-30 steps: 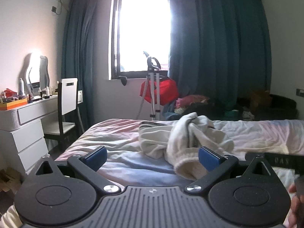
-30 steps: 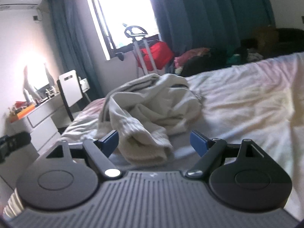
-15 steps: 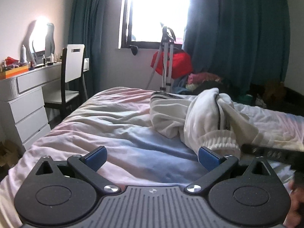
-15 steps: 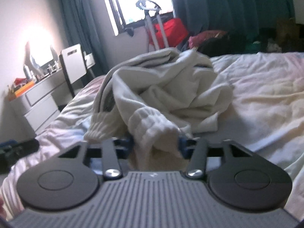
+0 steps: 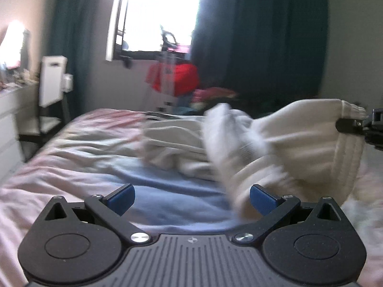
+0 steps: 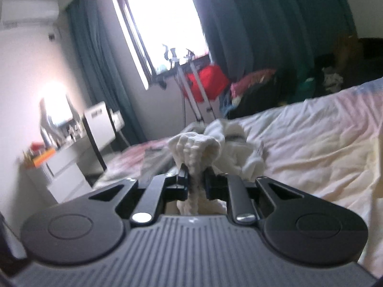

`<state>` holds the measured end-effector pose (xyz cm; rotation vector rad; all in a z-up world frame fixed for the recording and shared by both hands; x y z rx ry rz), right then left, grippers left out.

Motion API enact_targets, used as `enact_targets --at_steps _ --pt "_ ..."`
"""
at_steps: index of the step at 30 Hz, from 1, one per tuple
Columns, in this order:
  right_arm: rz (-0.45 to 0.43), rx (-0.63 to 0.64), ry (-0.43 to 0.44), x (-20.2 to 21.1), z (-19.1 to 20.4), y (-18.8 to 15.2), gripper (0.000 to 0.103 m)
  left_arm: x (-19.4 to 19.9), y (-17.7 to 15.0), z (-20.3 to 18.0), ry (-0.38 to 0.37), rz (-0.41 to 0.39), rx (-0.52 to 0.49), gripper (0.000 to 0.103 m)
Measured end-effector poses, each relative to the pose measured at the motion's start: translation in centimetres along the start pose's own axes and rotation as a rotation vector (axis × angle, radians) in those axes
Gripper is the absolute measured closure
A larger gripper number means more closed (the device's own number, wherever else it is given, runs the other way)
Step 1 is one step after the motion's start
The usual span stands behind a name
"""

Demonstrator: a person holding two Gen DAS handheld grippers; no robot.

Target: Fold clothes

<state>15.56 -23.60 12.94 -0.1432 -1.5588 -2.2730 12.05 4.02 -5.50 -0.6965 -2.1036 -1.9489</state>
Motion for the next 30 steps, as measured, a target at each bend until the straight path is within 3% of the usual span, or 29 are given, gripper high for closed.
enact_targets --at_steps 3,9,14,19,21,22,23,24,25,30 --pt "-0.03 -0.05 -0.029 2.0 -1.6 -0.3 0.087 0.3 -0.4 -1.3 -0.084 0.028 0.011 0.0" --pt "0.037 -0.183 -0.135 2.1 -6.7 -4.0 0.086 -3.0 -2.2 -2.9 -0.076 0.136 -0.024 0.0" --pt "0.06 -0.265 -0.141 1.1 -7.9 -4.3 0.084 -5.7 -3.8 -4.3 -0.066 0.227 -0.055 0.002" --pt "0.064 -0.299 -0.13 1.1 -8.8 -4.9 0.081 -9.7 -3.4 -4.2 -0.07 0.299 -0.008 0.008" --pt "0.087 -0.316 -0.137 0.8 -9.5 -5.1 0.077 -11.2 -3.4 -4.0 -0.091 0.337 0.038 0.014" --pt "0.098 -0.326 -0.141 0.7 -9.9 -5.3 0.066 -11.6 -3.4 -3.8 -0.096 0.35 0.054 0.018" --pt "0.103 -0.341 -0.146 0.7 -10.3 -5.3 0.045 -12.2 -3.6 -3.6 -0.104 0.366 0.071 0.019" --pt "0.101 -0.362 -0.151 0.8 -10.8 -5.4 0.032 -12.6 -3.7 -3.4 -0.111 0.375 0.085 0.026" --pt "0.09 -0.388 -0.152 0.8 -11.3 -5.5 0.014 -13.0 -3.9 -3.2 -0.118 0.383 0.097 0.039" --pt "0.061 -0.445 -0.138 0.7 -12.9 -4.9 0.014 -13.1 -4.1 -2.5 -0.119 0.35 0.137 0.058"
Point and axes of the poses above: each gripper's, at about its wrist camera, not at the fingertips, and x roughly against the way its jaws point, z to its left, y to its top, the point moved 4 cm from there along -x, roughly the way its jaws point, and after that the axes turned 1 degree about z, right-handed, at the moved point
